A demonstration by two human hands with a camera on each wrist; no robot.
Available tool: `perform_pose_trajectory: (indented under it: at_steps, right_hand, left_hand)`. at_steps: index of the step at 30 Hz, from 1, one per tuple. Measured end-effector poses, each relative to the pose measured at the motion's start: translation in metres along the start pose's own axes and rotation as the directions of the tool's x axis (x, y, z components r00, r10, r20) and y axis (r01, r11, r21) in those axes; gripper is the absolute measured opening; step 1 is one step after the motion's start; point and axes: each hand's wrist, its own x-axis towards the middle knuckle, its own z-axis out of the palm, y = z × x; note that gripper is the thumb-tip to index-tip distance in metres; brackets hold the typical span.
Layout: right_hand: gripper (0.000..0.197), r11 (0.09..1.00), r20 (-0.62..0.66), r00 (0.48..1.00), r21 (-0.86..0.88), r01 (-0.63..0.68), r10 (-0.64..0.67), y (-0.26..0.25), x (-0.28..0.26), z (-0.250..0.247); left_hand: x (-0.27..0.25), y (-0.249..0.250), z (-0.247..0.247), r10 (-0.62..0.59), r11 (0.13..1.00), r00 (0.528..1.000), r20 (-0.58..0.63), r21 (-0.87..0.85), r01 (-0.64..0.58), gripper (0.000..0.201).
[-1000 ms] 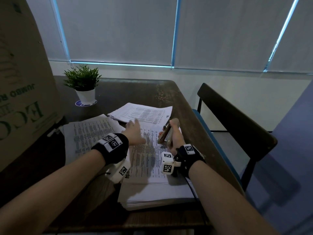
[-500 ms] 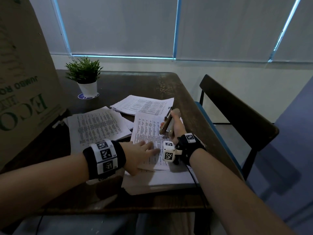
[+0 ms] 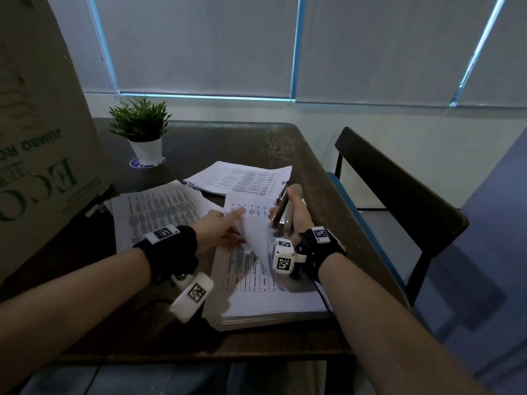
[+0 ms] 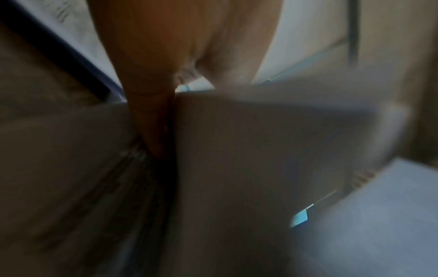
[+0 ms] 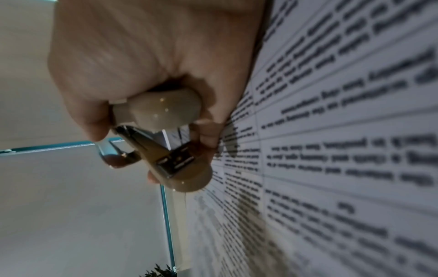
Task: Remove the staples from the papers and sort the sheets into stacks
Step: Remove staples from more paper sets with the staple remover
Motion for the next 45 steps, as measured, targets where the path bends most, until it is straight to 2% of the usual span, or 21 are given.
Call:
perform_pose_trajectory:
  at_steps: [1, 3, 4, 7, 11, 15, 20, 22, 24, 26, 28, 30, 33, 35, 38, 39, 40, 41, 42, 44, 45]
  right_hand:
    - [0.044, 1.000, 0.004, 1.000, 0.014, -0.002, 0.001, 0.000, 0.001, -0.001]
    - [0.041, 1.000, 0.022, 1.000, 0.030, -0.003, 0.002, 0.000, 0.002, -0.002]
    - [0.038, 0.999, 0.030, 1.000, 0.033, -0.006, 0.005, 0.000, 0.002, -0.002]
    - [0.034, 0.999, 0.054, 0.999, 0.052, -0.005, 0.002, 0.002, 0.004, -0.003]
    - [0.035, 0.994, 0.042, 0.999, 0.111, 0.002, -0.006, 0.001, 0.005, -0.004]
    - [0.035, 0.987, 0.041, 0.999, 0.161, 0.008, -0.015, -0.001, 0.002, -0.004]
    - [0.038, 0.986, -0.028, 0.999, 0.167, -0.028, 0.033, -0.003, 0.007, -0.001]
    - [0.045, 0.998, -0.166, 0.986, 0.050, 0.043, -0.034, -0.016, 0.008, -0.001]
    - [0.056, 0.970, -0.251, 0.945, -0.174, 0.169, -0.210, -0.042, 0.007, -0.004]
    - [0.068, 0.933, -0.162, 0.940, -0.254, 0.253, -0.299, -0.074, -0.002, -0.001]
    - [0.059, 0.931, 0.020, 0.948, -0.183, 0.316, -0.318, -0.106, -0.019, 0.010]
    - [0.049, 0.895, 0.152, 0.911, -0.182, 0.407, -0.384, -0.131, -0.039, 0.023]
    - [0.050, 0.832, 0.190, 0.858, -0.218, 0.511, -0.477, -0.136, -0.048, 0.027]
    - [0.051, 0.822, 0.140, 0.870, -0.286, 0.492, -0.472, -0.118, -0.044, 0.019]
    - [0.047, 0.828, 0.057, 0.916, -0.408, 0.385, -0.398, -0.085, -0.036, 0.004]
    - [0.050, 0.800, 0.026, 0.897, -0.442, 0.407, -0.442, -0.080, -0.032, -0.001]
    - [0.057, 0.748, -0.010, 0.846, -0.472, 0.467, -0.534, -0.080, -0.033, -0.001]
    - [0.065, 0.672, -0.044, 0.760, -0.501, 0.545, -0.649, -0.085, -0.035, 0.000]
    - [0.066, 0.574, -0.067, 0.645, -0.531, 0.623, -0.762, -0.094, -0.041, 0.004]
    - [0.051, 0.375, -0.061, 0.410, -0.543, 0.752, -0.910, -0.126, -0.059, 0.018]
    - [0.045, 0.302, -0.043, 0.326, -0.509, 0.806, -0.944, -0.144, -0.068, 0.027]
  left_hand:
    - [0.004, 0.001, -0.001, -0.054, 0.987, 0.997, 0.057, -0.147, 0.062, 0.070]
    - [0.006, 0.007, 0.001, -0.102, 0.958, 0.985, 0.139, -0.254, 0.135, 0.048]
    - [0.010, 0.009, 0.002, -0.093, 0.968, 0.988, 0.125, -0.223, 0.119, 0.045]
    - [0.013, 0.016, 0.010, 0.106, 0.989, 0.994, 0.017, 0.106, -0.107, 0.069]
    - [0.008, 0.021, 0.018, 0.288, 0.912, 0.952, 0.103, 0.275, -0.305, 0.073]
    - [0.015, 0.016, 0.018, 0.327, 0.870, 0.941, 0.083, 0.364, -0.334, 0.067]
    - [0.022, 0.014, 0.012, 0.326, 0.903, 0.941, -0.096, 0.328, -0.279, 0.028]
    - [0.019, 0.019, 0.007, 0.368, 0.915, 0.918, -0.150, 0.235, -0.328, 0.024]
    - [0.011, 0.030, 0.000, 0.422, 0.906, 0.883, -0.205, 0.072, -0.417, 0.019]
    - [0.003, 0.048, -0.008, 0.488, 0.857, 0.827, -0.278, -0.024, -0.514, 0.020]
    - [-0.005, 0.070, -0.012, 0.558, 0.782, 0.757, -0.340, -0.090, -0.617, 0.022]
    - [-0.012, 0.089, -0.011, 0.628, 0.706, 0.675, -0.388, -0.082, -0.704, 0.023]
    - [-0.017, 0.094, -0.001, 0.688, 0.646, 0.579, -0.438, 0.005, -0.764, 0.019]
    - [-0.012, 0.080, 0.009, 0.670, 0.661, 0.580, -0.463, 0.017, -0.750, 0.019]
    - [-0.002, 0.059, 0.023, 0.614, 0.734, 0.637, -0.466, 0.040, -0.678, 0.025]
    - [-0.001, 0.058, 0.025, 0.604, 0.745, 0.643, -0.471, 0.048, -0.665, 0.025]
    - [-0.002, 0.061, 0.026, 0.597, 0.752, 0.645, -0.477, 0.052, -0.657, 0.024]
    - [-0.002, 0.068, 0.026, 0.594, 0.754, 0.644, -0.481, 0.054, -0.655, 0.022]
    - [-0.004, 0.075, 0.026, 0.597, 0.753, 0.645, -0.476, 0.058, -0.655, 0.022]
    - [-0.008, 0.091, 0.027, 0.625, 0.748, 0.649, -0.434, 0.093, -0.657, 0.024]
    - [-0.009, 0.098, 0.028, 0.645, 0.740, 0.647, -0.406, 0.120, -0.662, 0.025]
